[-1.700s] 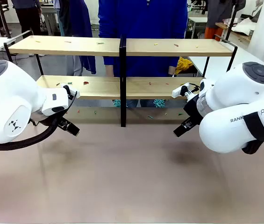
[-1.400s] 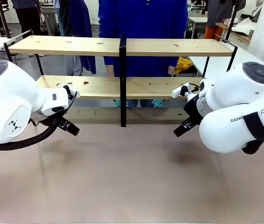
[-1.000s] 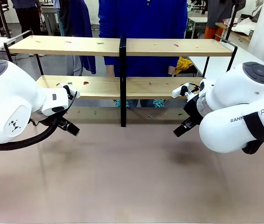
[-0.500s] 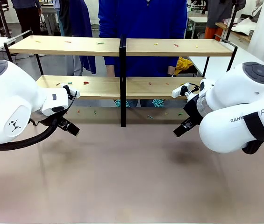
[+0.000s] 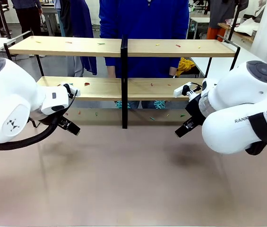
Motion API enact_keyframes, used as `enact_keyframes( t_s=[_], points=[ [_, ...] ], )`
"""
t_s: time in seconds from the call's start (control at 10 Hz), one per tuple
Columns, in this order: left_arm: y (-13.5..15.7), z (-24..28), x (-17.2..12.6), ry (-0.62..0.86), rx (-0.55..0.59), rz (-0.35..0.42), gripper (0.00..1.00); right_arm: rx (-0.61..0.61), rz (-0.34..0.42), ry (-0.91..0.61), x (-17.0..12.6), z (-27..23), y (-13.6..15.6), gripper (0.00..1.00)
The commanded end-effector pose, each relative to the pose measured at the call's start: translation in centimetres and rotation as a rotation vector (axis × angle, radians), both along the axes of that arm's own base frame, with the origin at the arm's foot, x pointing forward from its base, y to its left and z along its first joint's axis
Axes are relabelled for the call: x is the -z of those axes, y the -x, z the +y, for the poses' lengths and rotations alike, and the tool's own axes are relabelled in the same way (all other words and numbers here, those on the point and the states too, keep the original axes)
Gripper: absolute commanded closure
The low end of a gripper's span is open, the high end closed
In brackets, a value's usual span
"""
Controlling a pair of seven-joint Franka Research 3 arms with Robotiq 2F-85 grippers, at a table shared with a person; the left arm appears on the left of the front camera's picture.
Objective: Clean the shelves.
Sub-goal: Pick up the Duster when the human hands it over.
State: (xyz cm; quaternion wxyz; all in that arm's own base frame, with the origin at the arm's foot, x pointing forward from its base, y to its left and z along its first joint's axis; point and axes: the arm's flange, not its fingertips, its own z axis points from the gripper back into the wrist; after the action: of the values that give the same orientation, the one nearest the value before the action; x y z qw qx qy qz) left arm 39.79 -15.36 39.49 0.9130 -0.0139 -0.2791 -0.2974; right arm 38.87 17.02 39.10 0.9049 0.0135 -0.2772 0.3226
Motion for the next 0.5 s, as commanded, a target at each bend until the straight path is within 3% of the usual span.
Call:
enact_keyframes(
  t_s=[0.0,0.2,0.3,0.4],
  points=[
    [9.0,2.3,-5.5,0.047,0.062,-0.020,0.00,0.013,0.012,-0.071,-6.4,-3.0,6.6,0.00],
    [16.3,4.1,-9.0,0.124,0.124,-0.111,0.00,0.092,-0.031,-0.127,-11.3,-4.9,12.0,0.00],
    [19.3,4.8,-9.9,0.133,0.139,-0.196,0.00,0.090,-0.113,-0.148,-12.9,-5.5,14.6,0.00],
    [20.8,5.2,-10.1,0.154,0.131,-0.273,0.00,0.258,-0.327,-0.114,-13.8,-6.0,16.0,0.00]
  ],
)
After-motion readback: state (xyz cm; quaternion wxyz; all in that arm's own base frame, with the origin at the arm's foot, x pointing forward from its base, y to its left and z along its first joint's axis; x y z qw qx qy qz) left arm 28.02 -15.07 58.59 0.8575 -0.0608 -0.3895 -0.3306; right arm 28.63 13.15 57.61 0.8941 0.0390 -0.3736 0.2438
